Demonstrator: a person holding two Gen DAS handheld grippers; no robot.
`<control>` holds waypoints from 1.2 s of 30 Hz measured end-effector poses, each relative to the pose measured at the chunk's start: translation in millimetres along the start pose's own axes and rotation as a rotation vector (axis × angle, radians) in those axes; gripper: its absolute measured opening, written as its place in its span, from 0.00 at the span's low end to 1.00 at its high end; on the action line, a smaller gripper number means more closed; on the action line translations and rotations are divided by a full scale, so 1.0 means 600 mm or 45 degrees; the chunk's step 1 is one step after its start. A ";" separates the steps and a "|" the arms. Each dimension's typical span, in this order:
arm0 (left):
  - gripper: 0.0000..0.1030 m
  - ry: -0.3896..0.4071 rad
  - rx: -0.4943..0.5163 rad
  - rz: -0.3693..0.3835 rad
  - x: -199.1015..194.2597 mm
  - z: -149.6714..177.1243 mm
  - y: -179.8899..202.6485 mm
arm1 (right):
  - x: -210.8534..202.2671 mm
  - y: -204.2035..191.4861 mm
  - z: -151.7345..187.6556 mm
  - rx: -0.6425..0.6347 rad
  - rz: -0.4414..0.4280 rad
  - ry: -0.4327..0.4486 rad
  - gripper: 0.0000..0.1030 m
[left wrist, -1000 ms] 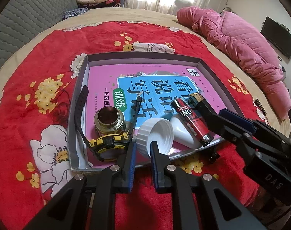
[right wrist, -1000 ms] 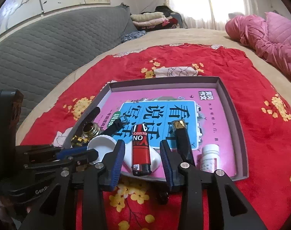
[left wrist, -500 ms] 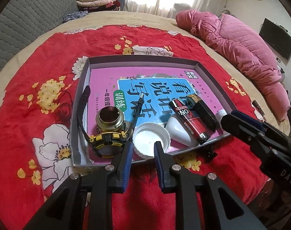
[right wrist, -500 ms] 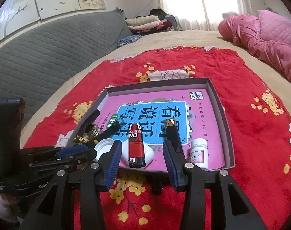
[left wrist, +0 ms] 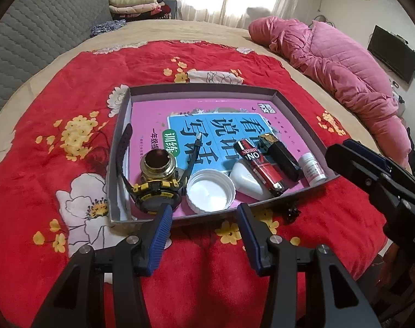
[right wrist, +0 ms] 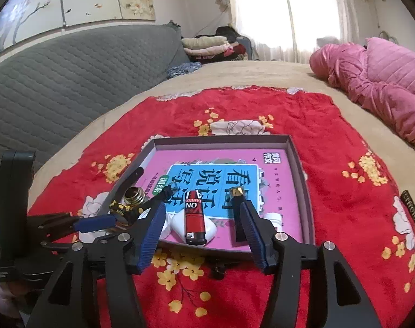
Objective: Organize rigid objects
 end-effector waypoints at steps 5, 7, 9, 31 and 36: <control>0.51 0.048 -0.003 -0.008 -0.024 -0.006 0.001 | -0.027 0.001 -0.011 -0.016 0.044 0.054 0.69; 0.56 0.070 -0.010 -0.004 -0.035 -0.009 0.001 | -0.042 0.002 -0.018 -0.025 0.064 0.083 0.71; 0.58 0.095 -0.010 -0.002 -0.047 -0.012 0.003 | -0.056 0.005 -0.025 -0.029 0.086 0.111 0.71; 0.60 0.168 -0.106 -0.074 -0.118 0.017 -0.008 | -0.111 0.001 0.044 -0.028 0.244 0.062 0.73; 0.60 0.119 -0.100 -0.089 -0.109 0.035 0.000 | -0.108 0.002 0.061 -0.026 0.245 0.048 0.73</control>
Point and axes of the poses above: each gripper's, at about its wrist camera, not at the fingertips, and x roughly the way its jaws point, y to its right, z to its underside, the point moved 7 cm from there along x, roughly the way its jaws point, and after that the axes turned 1 degree about -z, right-handed, at the moved point
